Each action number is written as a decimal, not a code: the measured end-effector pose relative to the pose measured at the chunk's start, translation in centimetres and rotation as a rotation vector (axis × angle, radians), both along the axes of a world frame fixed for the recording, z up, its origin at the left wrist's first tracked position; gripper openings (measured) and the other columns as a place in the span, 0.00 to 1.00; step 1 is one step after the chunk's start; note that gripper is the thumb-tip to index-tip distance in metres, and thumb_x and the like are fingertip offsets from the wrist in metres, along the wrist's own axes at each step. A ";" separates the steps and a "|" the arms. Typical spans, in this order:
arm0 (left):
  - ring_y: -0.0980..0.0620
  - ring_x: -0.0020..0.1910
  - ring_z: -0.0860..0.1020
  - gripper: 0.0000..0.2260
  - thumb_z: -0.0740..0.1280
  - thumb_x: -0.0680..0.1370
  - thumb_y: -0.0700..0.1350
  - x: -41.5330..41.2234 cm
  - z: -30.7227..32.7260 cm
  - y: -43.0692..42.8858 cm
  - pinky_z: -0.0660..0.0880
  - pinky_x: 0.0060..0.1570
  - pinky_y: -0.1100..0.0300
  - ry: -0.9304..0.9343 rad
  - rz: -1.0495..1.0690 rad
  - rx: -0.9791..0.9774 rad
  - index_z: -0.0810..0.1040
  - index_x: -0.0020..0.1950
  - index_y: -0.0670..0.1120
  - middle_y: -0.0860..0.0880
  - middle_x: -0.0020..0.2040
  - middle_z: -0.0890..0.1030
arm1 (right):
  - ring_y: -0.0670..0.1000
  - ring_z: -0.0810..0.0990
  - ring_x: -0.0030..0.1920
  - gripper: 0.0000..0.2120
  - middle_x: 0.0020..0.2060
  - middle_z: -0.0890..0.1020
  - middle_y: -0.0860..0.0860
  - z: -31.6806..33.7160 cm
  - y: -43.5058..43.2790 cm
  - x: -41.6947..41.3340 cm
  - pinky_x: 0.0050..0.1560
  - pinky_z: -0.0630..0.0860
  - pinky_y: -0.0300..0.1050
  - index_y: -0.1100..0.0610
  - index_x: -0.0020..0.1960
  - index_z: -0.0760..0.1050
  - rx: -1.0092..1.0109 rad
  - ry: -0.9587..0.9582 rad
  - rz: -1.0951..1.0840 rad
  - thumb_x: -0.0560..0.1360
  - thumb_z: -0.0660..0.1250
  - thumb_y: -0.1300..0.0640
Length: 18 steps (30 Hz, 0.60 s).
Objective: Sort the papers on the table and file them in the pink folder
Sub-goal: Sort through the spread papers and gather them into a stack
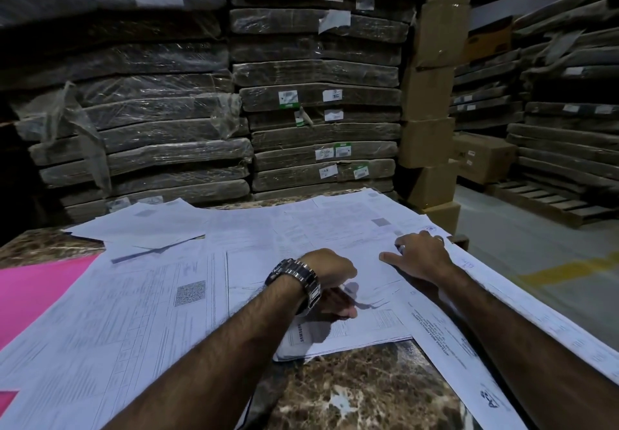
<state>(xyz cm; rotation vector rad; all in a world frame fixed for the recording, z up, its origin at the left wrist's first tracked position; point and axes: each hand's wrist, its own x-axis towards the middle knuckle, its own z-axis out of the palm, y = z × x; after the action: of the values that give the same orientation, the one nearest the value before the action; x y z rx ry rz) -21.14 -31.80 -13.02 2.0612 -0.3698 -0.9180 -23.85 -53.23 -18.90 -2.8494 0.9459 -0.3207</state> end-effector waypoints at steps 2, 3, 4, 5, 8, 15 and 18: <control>0.43 0.35 0.82 0.09 0.63 0.77 0.41 -0.3 -0.7 -0.1 0.80 0.45 0.51 -0.026 0.050 -0.070 0.74 0.39 0.37 0.36 0.41 0.84 | 0.55 0.76 0.61 0.28 0.58 0.81 0.53 0.1 0.1 -0.1 0.63 0.68 0.54 0.53 0.60 0.78 -0.002 -0.005 0.003 0.73 0.62 0.33; 0.42 0.36 0.83 0.07 0.65 0.76 0.40 -0.4 -1.0 -0.2 0.81 0.44 0.50 -0.051 0.079 -0.106 0.74 0.39 0.38 0.36 0.41 0.84 | 0.55 0.76 0.61 0.28 0.58 0.82 0.53 0.1 0.1 -0.2 0.63 0.68 0.53 0.53 0.60 0.78 -0.004 -0.009 0.006 0.73 0.61 0.33; 0.41 0.37 0.84 0.07 0.66 0.75 0.39 -0.4 -1.3 -0.3 0.81 0.43 0.49 -0.075 0.108 -0.139 0.72 0.38 0.40 0.36 0.41 0.84 | 0.55 0.76 0.61 0.28 0.58 0.82 0.53 0.1 0.2 -0.3 0.63 0.68 0.53 0.53 0.60 0.78 -0.007 -0.013 0.008 0.73 0.61 0.33; 0.41 0.39 0.84 0.08 0.67 0.74 0.39 -0.4 -1.3 -0.4 0.82 0.43 0.48 -0.084 0.139 -0.175 0.71 0.36 0.43 0.37 0.42 0.84 | 0.55 0.76 0.60 0.27 0.57 0.82 0.53 0.1 0.2 -0.4 0.63 0.68 0.53 0.53 0.59 0.79 -0.008 -0.015 0.010 0.73 0.61 0.33; 0.41 0.38 0.84 0.08 0.71 0.73 0.41 0.4 -1.6 -1.0 0.82 0.43 0.48 -0.055 0.197 -0.259 0.73 0.37 0.42 0.41 0.39 0.83 | 0.55 0.77 0.58 0.26 0.55 0.83 0.53 0.2 0.5 -0.5 0.63 0.68 0.53 0.53 0.55 0.80 -0.003 -0.020 0.011 0.73 0.62 0.33; 0.44 0.34 0.82 0.05 0.73 0.70 0.35 2.2 -2.6 -2.6 0.82 0.41 0.52 0.034 0.290 -0.348 0.78 0.39 0.39 0.41 0.40 0.82 | 0.53 0.78 0.58 0.25 0.57 0.83 0.51 0.6 0.8 -1.0 0.63 0.70 0.51 0.54 0.57 0.81 0.042 -0.067 0.013 0.73 0.64 0.36; 0.45 0.39 0.82 0.06 0.71 0.71 0.35 2.9 -3.2 -2.9 0.81 0.41 0.55 0.050 0.313 -0.399 0.76 0.40 0.43 0.42 0.42 0.81 | 0.53 0.79 0.58 0.22 0.57 0.83 0.52 1.0 1.0 -1.1 0.61 0.72 0.48 0.57 0.58 0.81 0.141 -0.157 0.006 0.73 0.67 0.41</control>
<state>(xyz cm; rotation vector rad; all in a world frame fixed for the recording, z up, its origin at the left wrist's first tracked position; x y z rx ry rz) -18.23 -34.75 -16.23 1.6665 -0.1775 -0.6441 -24.90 -52.22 -17.89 -2.6545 0.8919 -0.4512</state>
